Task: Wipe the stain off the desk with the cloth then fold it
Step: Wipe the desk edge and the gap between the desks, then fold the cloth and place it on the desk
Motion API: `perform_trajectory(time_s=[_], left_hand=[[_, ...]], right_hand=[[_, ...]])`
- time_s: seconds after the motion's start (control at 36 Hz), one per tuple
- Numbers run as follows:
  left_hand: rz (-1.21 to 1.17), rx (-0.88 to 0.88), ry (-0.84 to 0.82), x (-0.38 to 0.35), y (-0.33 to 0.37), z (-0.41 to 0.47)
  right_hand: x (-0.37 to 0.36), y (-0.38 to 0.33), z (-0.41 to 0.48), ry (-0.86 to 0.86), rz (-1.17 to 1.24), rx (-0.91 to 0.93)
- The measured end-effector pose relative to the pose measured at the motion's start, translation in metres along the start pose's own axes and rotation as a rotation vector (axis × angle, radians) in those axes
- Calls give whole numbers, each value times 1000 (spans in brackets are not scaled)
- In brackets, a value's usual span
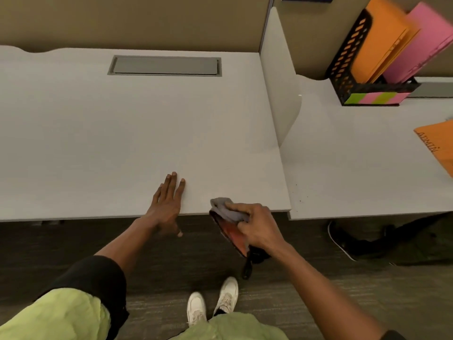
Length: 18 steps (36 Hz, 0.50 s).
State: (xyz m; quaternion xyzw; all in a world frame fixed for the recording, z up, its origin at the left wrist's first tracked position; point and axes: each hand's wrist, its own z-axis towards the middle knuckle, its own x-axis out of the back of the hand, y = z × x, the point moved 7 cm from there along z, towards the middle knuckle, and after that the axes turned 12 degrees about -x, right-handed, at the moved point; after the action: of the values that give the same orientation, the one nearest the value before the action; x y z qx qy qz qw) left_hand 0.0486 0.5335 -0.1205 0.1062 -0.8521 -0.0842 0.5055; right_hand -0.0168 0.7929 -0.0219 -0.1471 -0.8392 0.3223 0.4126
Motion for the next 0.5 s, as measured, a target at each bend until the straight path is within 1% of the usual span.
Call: perform_trajectory(time_s=[0.06, 0.11, 0.14, 0.19, 0.25, 0.31, 0.33, 0.39, 0.5], left_hand=[[-39, 24, -35, 11, 5, 2], [-120, 60, -44, 30, 15, 1], [-176, 76, -20, 41, 22, 0], [-317, 79, 115, 65, 40, -5], [-540, 79, 288, 81, 62, -14], [-847, 99, 386, 86, 85, -23], [-979, 105, 392, 87, 95, -26], [-1158, 98, 363, 86, 115, -28], [-1353, 91, 398, 91, 135, -31]], right_hand=[[19, 9, 0, 30, 199, -72], [32, 17, -2, 55, 346, -95], [36, 19, -3, 65, 404, -95], [45, 20, -5, 87, 489, -74], [53, 19, -8, 113, 529, -39], [58, 16, -10, 124, 544, 11], [60, 14, -10, 126, 547, 38], [63, 10, -12, 129, 537, 84], [67, 2, -15, 141, 494, 186]])
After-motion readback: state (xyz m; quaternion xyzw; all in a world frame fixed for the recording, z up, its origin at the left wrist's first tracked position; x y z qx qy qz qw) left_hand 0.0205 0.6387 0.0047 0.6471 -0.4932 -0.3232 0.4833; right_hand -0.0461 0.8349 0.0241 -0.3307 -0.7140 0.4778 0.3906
